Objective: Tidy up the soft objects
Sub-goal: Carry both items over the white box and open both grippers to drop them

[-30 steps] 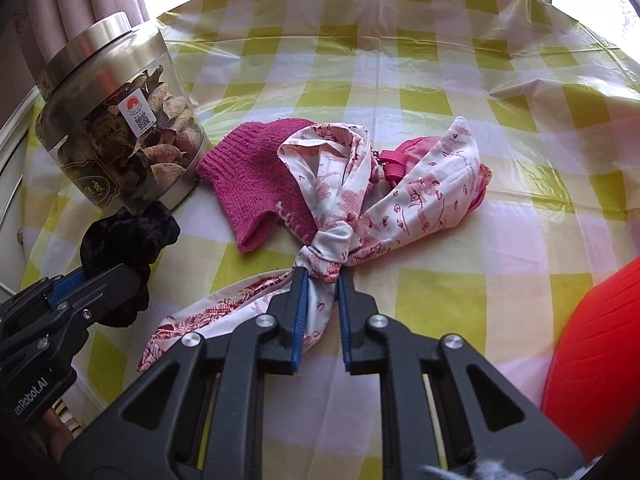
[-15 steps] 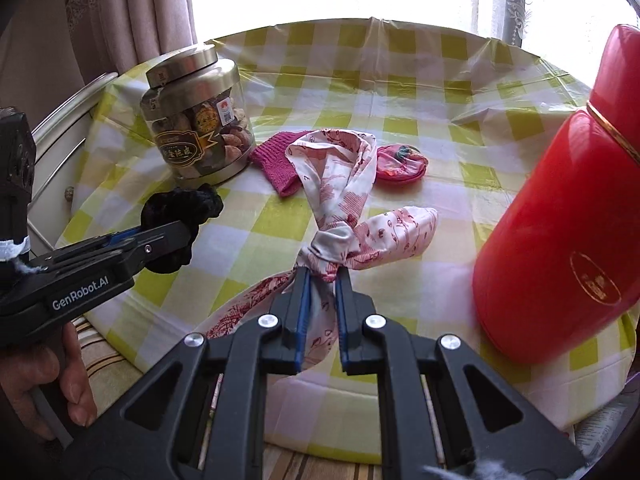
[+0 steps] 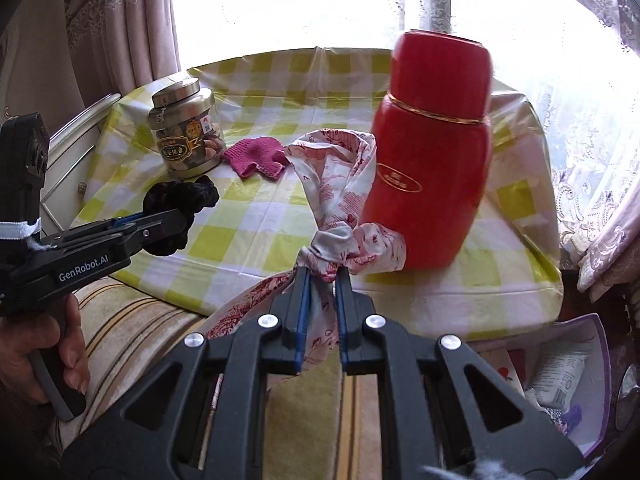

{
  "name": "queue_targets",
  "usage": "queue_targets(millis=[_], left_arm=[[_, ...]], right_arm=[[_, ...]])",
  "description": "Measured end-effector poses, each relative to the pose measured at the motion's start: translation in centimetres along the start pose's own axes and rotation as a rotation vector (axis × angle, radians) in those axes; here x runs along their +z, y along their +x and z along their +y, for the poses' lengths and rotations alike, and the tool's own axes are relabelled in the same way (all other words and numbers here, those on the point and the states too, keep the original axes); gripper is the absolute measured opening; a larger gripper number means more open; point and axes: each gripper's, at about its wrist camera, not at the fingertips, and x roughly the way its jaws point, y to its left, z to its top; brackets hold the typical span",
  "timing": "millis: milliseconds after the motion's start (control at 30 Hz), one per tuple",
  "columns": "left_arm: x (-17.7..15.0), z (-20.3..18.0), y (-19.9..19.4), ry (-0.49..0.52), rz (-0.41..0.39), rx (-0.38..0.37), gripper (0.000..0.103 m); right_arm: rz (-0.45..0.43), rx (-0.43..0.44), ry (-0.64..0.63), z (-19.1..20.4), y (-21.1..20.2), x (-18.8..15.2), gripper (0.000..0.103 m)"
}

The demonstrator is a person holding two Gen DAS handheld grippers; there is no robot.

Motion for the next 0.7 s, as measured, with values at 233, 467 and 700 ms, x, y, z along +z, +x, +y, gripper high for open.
queue_targets(millis=[233,467,700], left_arm=[[-0.8,-6.5,0.4,0.101,0.038,-0.08,0.027],[-1.7,-13.3,1.1,0.215,0.077,-0.177,0.028],[-2.1,-19.2,2.5,0.286,0.127,-0.29,0.03]], right_arm=[[-0.006,-0.14,0.112,-7.8,-4.1,-3.3,0.015],[-0.002,-0.286,0.21,-14.7,-6.7,-6.1,0.015],[0.009,-0.41,0.279,-19.3,-7.8,-7.5,0.02]])
